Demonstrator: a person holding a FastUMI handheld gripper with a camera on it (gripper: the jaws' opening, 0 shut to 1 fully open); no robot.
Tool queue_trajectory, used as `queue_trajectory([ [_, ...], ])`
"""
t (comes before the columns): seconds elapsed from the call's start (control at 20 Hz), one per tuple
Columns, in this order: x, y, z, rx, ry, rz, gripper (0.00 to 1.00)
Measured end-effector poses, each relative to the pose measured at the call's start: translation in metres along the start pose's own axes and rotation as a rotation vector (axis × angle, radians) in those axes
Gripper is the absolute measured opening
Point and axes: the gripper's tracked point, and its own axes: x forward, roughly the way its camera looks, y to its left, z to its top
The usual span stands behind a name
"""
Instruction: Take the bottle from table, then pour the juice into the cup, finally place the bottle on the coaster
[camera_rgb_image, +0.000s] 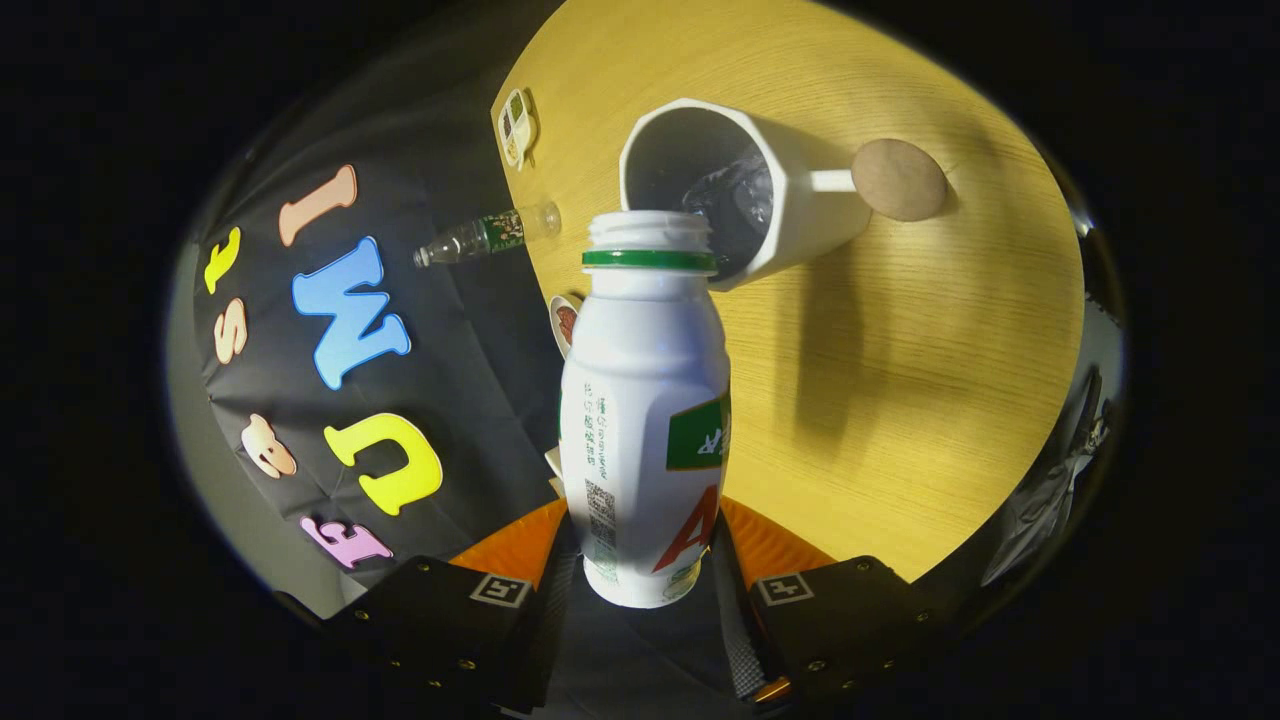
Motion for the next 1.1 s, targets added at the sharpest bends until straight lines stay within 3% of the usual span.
queue_trajectory([
  [1.1, -0.021, 0.015, 0.0, 0.118, 0.077, -0.02, 0.67],
])
